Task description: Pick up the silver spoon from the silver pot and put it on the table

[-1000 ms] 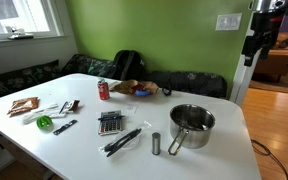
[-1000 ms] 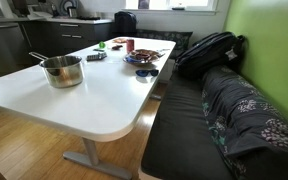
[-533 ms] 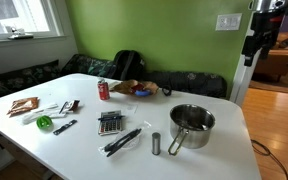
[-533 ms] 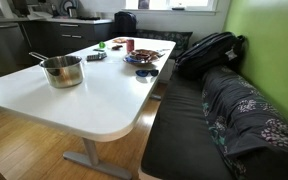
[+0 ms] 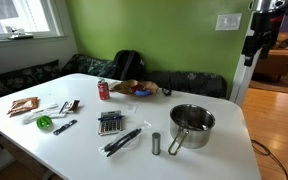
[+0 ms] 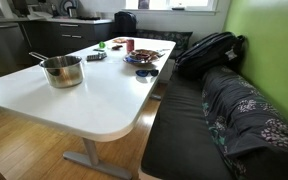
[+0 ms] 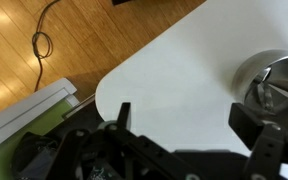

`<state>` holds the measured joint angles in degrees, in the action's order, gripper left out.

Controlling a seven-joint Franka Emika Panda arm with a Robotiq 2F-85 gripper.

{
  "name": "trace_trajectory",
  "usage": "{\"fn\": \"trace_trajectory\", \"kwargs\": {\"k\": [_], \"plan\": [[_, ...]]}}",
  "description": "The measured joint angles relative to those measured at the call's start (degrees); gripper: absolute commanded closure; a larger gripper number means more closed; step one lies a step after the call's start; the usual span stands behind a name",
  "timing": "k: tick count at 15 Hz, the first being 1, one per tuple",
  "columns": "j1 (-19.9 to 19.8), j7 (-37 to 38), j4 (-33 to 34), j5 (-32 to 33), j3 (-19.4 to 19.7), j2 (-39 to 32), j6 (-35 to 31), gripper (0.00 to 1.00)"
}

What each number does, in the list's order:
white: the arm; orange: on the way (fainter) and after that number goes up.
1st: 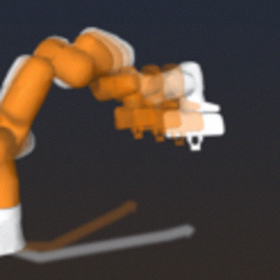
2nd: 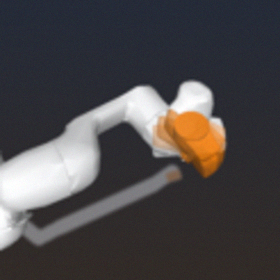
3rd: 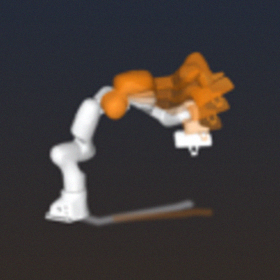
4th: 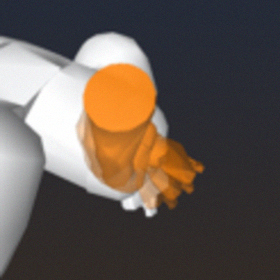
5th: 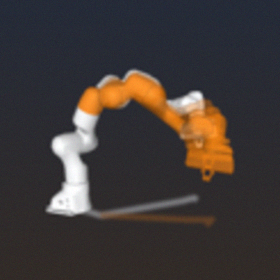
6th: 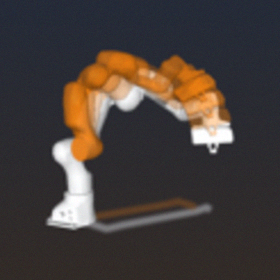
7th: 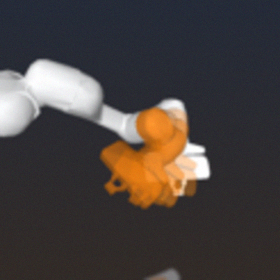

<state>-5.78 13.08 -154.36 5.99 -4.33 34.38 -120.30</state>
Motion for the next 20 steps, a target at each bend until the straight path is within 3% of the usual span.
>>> {"fn": "trace_trajectory", "kwargs": {"k": [4, 9, 12, 16, 20], "plan": [[0.69, -0.36, -0.47, 0.49, -0.82, -0.43, 0.01, 0.00], [8.70, -1.29, -4.12, 0.74, -7.48, -5.00, -2.24, 0.00], [11.48, -0.88, -3.98, 4.00, -11.68, -9.83, -5.48, 0.00], [12.18, -2.36, -3.45, 4.19, -11.54, -11.66, -5.87, 0.00], [14.66, -12.70, 0.03, 1.16, -8.71, -16.62, -6.68, 0.00]]}}
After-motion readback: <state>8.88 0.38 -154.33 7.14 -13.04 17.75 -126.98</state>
